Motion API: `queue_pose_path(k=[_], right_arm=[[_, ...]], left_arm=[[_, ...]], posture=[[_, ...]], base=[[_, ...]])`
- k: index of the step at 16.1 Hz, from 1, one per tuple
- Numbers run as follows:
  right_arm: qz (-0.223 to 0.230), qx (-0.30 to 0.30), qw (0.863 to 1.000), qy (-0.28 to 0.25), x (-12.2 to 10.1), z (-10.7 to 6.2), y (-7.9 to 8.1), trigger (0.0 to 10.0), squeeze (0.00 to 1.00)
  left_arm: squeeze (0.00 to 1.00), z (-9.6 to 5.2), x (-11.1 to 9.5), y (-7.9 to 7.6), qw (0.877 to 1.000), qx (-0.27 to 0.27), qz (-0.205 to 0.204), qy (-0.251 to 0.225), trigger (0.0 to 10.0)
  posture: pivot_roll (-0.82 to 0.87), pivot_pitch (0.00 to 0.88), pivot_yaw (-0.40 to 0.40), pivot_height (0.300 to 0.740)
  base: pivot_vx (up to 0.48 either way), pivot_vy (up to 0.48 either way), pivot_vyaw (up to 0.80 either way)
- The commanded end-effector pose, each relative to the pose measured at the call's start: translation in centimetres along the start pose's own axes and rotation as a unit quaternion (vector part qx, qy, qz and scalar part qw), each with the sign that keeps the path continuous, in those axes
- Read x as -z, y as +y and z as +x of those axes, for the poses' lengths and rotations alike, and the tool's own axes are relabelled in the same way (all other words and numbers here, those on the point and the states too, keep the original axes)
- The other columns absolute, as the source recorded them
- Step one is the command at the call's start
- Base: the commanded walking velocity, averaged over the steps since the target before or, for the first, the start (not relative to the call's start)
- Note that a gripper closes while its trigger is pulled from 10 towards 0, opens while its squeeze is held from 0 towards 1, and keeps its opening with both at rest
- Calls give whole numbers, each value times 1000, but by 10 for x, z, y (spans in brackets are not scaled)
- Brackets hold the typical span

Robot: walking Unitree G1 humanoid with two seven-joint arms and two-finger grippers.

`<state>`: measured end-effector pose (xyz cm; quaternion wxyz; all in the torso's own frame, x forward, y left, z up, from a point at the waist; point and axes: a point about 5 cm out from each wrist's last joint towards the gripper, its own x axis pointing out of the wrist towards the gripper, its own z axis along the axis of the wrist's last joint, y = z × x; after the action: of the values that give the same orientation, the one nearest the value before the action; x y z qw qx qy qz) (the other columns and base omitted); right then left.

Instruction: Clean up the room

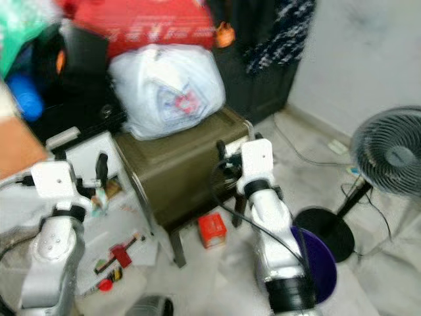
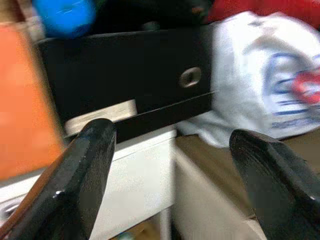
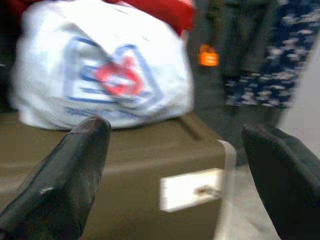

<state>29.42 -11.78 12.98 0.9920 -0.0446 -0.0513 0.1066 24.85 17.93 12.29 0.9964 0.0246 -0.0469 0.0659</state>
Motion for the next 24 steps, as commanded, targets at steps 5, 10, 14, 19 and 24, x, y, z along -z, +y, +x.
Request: queue_pose_path(k=[5, 10, 14, 19, 24], right_arm=[[-3, -4, 1000, 2, -1, 0, 0, 10000, 0], [-8, -2, 1000, 12, 3, -4, -1, 10000, 0], [-4, 2, 1000, 26, 6, -6, -2, 10000, 0], [-22, 14, 998, 56, 6, -46, -21, 10000, 0], [-28, 28, 996, 74, 12, -62, -33, 10000, 0]], left_arm=[[0, -6, -2, -7, 1000, 24, -5, 4, 10000], [0, -6, -1, -10, 999, 35, -6, 15, 10000], [0, -4, -4, -9, 999, 38, -5, 14, 10000], [0, -38, 3, 14, 998, 22, 20, 47, 10000], [0, -42, 3, 20, 998, 19, 18, 53, 10000]], posture=[[28, 0, 11, 740], [15, 8, 21, 740], [16, 24, 16, 740], [20, 43, 15, 740], [14, 26, 18, 740]], base=[[0, 0, 800], [0, 0, 800], [0, 0, 736], [0, 0, 109], [0, 0, 0]])
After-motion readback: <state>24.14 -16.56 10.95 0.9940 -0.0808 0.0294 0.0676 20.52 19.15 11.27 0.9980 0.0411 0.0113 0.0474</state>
